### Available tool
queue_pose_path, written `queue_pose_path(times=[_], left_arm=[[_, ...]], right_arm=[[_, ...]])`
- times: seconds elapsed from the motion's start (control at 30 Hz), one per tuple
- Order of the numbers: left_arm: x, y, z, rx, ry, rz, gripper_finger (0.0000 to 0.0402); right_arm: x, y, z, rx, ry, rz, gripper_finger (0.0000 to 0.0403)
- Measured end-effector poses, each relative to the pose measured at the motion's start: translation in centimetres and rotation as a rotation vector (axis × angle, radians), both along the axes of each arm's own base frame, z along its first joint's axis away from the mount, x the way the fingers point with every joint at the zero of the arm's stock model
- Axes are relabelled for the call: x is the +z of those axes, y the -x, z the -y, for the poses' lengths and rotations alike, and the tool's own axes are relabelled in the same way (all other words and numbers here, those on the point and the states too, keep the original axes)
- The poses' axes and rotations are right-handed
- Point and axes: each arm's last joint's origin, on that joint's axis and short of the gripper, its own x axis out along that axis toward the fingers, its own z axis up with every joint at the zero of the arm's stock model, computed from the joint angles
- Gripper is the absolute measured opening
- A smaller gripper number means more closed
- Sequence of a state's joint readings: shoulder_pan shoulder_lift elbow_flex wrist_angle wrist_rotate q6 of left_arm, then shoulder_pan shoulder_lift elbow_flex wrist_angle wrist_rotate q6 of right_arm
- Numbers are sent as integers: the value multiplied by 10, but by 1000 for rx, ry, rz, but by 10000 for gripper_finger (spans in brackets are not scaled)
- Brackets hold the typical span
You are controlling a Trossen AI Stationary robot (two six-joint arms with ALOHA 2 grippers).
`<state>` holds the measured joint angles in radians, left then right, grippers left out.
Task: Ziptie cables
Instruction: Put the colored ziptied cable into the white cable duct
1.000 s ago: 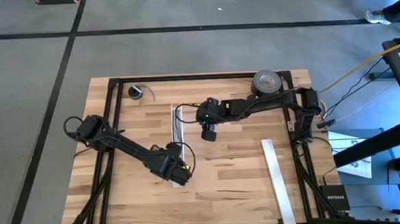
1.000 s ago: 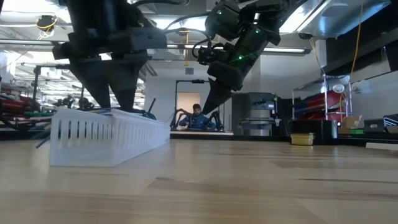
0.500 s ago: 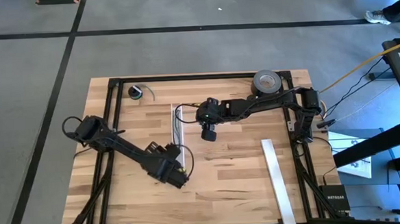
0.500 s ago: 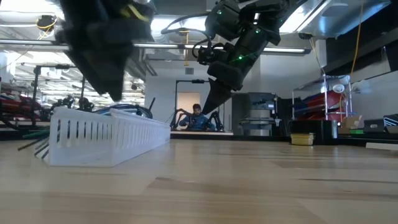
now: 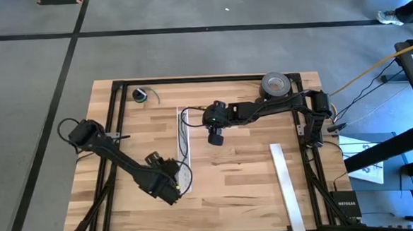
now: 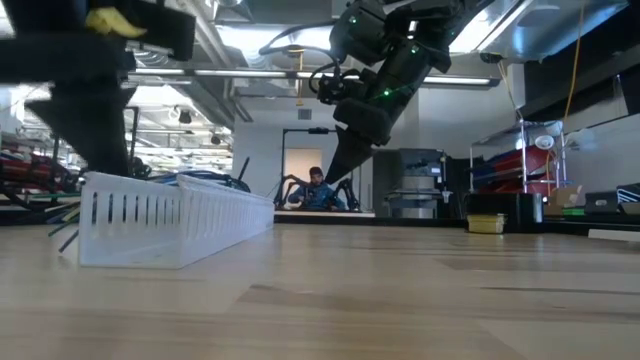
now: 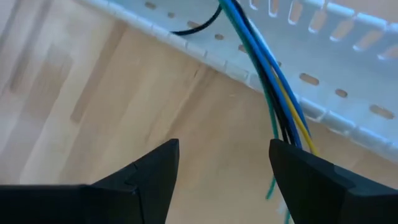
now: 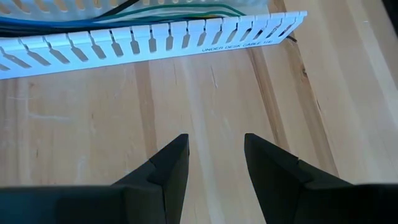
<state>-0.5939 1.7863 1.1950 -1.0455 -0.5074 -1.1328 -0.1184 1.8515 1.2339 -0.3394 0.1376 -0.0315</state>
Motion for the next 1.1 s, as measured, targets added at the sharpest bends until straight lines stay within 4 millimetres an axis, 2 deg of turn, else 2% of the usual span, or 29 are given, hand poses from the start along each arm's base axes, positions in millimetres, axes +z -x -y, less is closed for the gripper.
queue_pose_path(times=[0.13,0.27,0.5,0.63,0.7,0.83,0.9,0.97,1.1], left_arm=[[-12,-2,-5,-86,-26,-4,235],[-16,-10,1,-219,31,28,235],[4,-22,8,-271,101,118,235],[9,-33,11,-306,126,228,235],[11,-36,10,-332,160,222,235],[38,-27,0,-253,203,176,235],[46,-16,-5,-167,200,142,235],[40,-4,-8,-69,172,85,235],[8,6,-6,23,151,89,235]], right_arm=[[0,0,0,0,0,0,142],[0,0,0,0,0,0,142],[0,0,0,0,0,2,142],[0,0,0,0,0,3,142],[0,0,0,0,0,4,142],[0,0,0,0,1,6,142],[1,-1,0,0,1,8,142],[1,-1,0,0,1,9,142],[1,-1,0,1,1,9,142]])
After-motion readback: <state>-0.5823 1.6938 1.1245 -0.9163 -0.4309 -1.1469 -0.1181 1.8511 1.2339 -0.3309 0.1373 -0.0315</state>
